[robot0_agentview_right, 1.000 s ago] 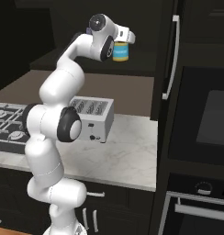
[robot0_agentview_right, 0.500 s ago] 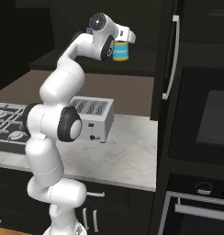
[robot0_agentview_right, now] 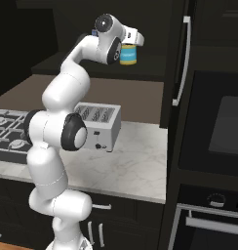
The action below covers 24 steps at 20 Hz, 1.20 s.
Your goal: Take 2 condiments from the cabinet and move them on the counter near the stove.Make sure the condiments are lined up with each other, next to each other.
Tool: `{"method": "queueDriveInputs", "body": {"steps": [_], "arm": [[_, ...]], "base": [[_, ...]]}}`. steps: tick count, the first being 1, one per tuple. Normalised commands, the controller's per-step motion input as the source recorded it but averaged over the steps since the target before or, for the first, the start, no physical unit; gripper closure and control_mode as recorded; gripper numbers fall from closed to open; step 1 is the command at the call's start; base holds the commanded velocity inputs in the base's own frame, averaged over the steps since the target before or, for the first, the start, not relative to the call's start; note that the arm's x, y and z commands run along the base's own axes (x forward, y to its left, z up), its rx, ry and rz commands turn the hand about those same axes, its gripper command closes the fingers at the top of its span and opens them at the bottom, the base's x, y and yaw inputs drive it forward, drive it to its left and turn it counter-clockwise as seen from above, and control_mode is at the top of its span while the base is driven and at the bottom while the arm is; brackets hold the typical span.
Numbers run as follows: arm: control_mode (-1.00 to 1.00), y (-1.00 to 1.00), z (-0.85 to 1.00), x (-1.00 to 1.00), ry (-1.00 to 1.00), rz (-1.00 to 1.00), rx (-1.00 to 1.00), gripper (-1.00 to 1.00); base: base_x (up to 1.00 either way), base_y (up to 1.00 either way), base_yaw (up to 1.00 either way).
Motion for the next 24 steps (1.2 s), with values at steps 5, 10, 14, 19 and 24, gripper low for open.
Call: {"method": "queueDriveInputs", "body": {"steps": [5,10,14,19,24], "arm": [[-1.0,0.0,0.0,0.0,0.0,0.0,0.0,1.0],[-1.0,0.0,0.0,0.0,0.0,0.0,0.0,1.0],[-1.0,0.0,0.07,-0.06,0.0,0.0,0.0,1.0],[-1.0,0.0,0.16,-0.33,-0.04,0.0,0.0,1.0],[-1.0,0.0,0.03,-0.31,-0.03,0.0,0.0,1.0]], "base": [[0.0,0.0,0.0],[0.0,0.0,0.0],[0.0,0.0,0.0],[0.0,0.0,0.0],[0.0,0.0,0.0]]}}
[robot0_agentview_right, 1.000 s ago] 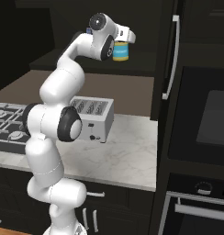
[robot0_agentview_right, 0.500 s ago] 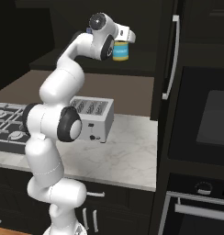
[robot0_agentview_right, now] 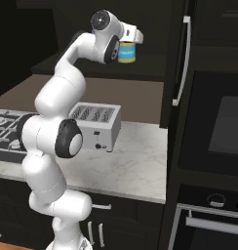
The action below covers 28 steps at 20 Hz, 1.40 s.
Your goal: Take 2 condiments from the cabinet and move them on the counter near the stove.Make sure the condiments are lined up with each other, next to each other.
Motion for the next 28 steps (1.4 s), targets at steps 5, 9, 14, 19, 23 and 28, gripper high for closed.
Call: {"method": "queueDriveInputs", "body": {"steps": [5,9,14,19,23,28], "arm": [[-1.0,0.0,0.0,-0.28,0.0,0.0,0.0,1.0],[-1.0,-0.01,0.06,-0.49,-0.01,0.0,0.0,1.0],[-1.0,-0.02,0.14,-0.7,-0.03,0.0,0.0,1.0],[-1.0,-0.03,0.1,-0.84,0.0,0.0,0.0,1.0],[-1.0,-0.01,0.01,-1.0,0.0,0.01,0.0,1.0],[-1.0,0.0,-0.05,-0.99,0.0,0.11,0.0,1.0]], "base": [[0.0,0.0,0.0],[0.0,0.0,0.0],[0.0,0.0,0.0],[0.0,0.0,0.0],[0.0,0.0,0.0],[0.0,0.0,0.0]]}}
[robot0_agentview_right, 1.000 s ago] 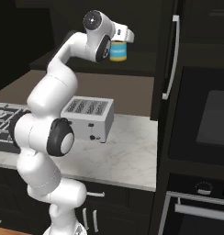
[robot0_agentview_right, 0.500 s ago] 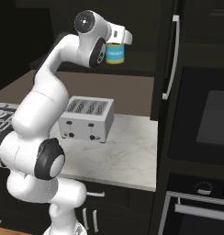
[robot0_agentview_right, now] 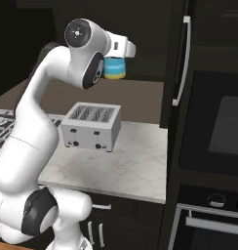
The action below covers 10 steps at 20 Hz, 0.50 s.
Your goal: Take 2 condiments from the cabinet and move them on the counter near the stove.Make sure the condiments are lined up with each other, next to each other.
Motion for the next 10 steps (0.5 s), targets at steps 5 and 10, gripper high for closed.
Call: {"method": "queueDriveInputs", "body": {"steps": [5,10], "arm": [[-1.0,0.05,-0.41,-0.78,0.0,0.13,0.04,1.0],[-1.0,0.18,-0.49,-0.7,0.0,0.12,0.01,1.0]], "base": [[0.0,0.0,0.0],[0.0,0.0,0.0]]}}
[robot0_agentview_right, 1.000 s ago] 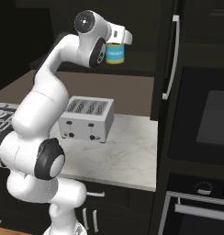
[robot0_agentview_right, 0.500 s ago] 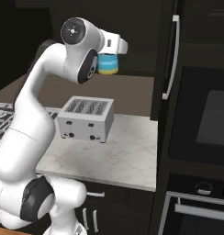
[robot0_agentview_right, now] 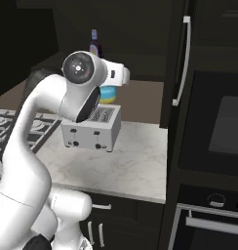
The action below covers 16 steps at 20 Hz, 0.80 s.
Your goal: Take 2 condiments from the cabinet and move them on the counter near the stove.Make sure the condiments are lined up with each other, next to each other.
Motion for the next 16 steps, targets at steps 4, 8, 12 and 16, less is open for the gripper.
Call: {"method": "queueDriveInputs", "body": {"steps": [4,8,12,16], "arm": [[-1.0,0.39,-0.4,-0.44,0.0,0.09,-0.01,1.0],[-1.0,0.5,-0.24,-0.29,0.01,0.04,-0.09,1.0],[-1.0,0.55,-0.26,-0.24,0.01,0.0,-0.13,1.0],[-1.0,0.09,-0.01,-0.32,0.0,0.0,-0.04,1.0]], "base": [[0.0,0.0,0.0],[0.0,0.0,0.0],[0.0,0.0,0.0],[0.0,0.0,0.0]]}}
